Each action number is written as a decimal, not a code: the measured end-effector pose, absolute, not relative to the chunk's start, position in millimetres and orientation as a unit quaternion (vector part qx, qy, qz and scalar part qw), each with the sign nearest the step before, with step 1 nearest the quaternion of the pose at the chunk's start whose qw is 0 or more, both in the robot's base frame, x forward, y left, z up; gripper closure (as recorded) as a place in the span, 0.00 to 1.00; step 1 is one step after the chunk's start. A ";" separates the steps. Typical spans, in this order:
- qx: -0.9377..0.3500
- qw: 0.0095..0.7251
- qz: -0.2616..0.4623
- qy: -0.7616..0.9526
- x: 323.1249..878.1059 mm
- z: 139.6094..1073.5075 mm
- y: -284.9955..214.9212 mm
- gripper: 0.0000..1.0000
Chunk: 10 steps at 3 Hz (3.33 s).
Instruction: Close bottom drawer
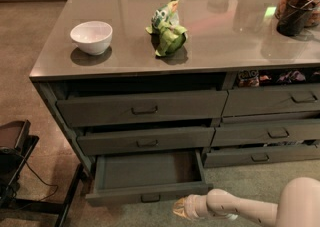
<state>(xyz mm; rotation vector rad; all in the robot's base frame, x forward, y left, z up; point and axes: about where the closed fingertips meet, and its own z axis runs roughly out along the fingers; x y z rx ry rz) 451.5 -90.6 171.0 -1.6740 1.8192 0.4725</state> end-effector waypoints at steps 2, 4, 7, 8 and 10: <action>-0.636 0.357 0.130 0.672 484.9 156.2 -96.2 1.00; -0.624 0.401 0.093 0.664 504.5 154.4 -103.6 1.00; -0.605 0.455 0.061 0.651 537.5 158.2 -106.2 1.00; -0.600 0.464 0.054 0.650 554.4 157.9 -108.0 1.00; -0.595 0.467 0.049 0.652 588.8 150.0 -110.7 1.00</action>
Offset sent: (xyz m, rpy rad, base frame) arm 0.0570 -0.0150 -0.0142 0.0072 -0.2504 -0.0519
